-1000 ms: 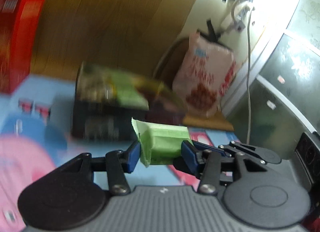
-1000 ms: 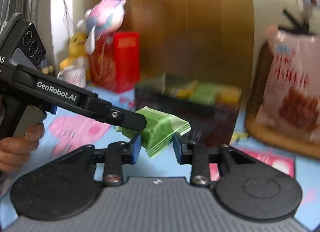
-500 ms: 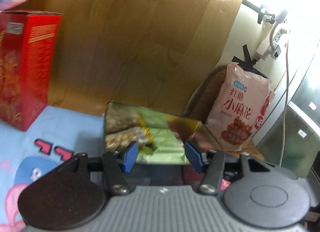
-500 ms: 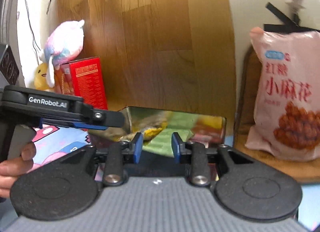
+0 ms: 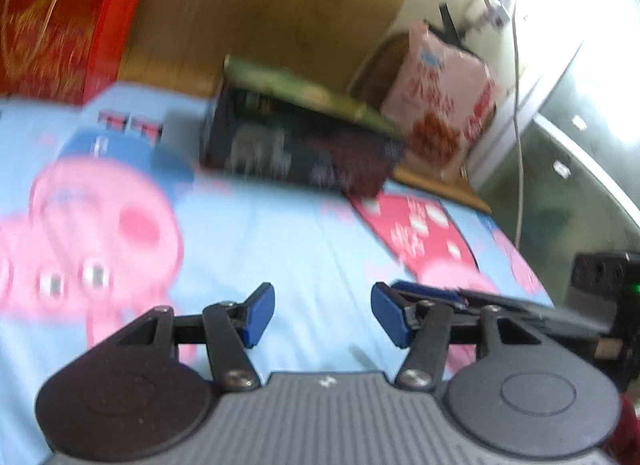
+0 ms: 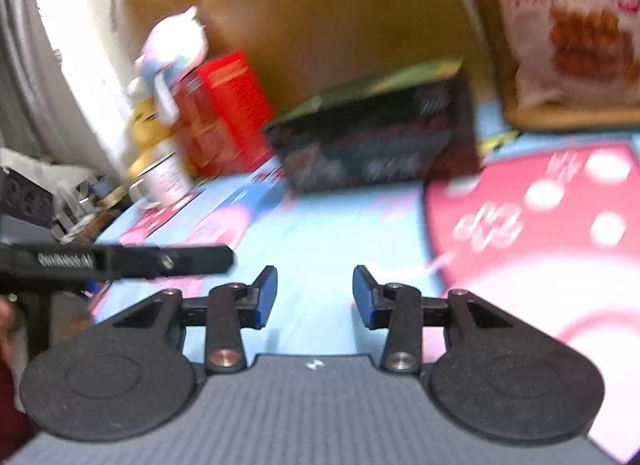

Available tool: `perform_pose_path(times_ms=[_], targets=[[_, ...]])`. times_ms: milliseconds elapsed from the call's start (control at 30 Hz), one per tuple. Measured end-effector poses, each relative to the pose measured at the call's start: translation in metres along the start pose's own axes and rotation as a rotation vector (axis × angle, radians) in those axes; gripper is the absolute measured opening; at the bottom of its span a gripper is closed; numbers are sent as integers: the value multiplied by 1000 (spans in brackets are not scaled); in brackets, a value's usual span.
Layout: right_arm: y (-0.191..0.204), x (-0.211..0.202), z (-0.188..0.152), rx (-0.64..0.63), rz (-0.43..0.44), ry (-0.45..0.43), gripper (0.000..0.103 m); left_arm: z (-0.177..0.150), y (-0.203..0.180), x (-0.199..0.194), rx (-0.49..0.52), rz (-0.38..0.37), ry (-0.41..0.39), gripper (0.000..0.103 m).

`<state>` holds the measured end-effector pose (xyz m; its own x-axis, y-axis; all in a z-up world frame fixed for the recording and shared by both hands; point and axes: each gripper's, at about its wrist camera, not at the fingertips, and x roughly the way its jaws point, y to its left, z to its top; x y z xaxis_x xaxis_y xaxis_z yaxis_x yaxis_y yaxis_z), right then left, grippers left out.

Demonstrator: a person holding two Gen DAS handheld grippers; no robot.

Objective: Organize snacks
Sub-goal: 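Grasp the green seaweed pack with both grippers and lift it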

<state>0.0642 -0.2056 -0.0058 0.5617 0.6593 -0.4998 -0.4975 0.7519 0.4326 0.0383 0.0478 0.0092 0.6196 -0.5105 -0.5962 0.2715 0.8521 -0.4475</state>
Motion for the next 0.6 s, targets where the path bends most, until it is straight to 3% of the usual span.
perform_pose_path(times_ms=[233, 433, 600], targets=[[32, -9, -27, -76, 115, 72, 44, -42, 6, -34, -52, -43, 29, 52], [35, -29, -44, -128, 203, 118, 46, -66, 0, -51, -70, -96, 48, 51], [47, -47, -61, -250, 227, 127, 61, -77, -19, -51, -23, -110, 57, 51]])
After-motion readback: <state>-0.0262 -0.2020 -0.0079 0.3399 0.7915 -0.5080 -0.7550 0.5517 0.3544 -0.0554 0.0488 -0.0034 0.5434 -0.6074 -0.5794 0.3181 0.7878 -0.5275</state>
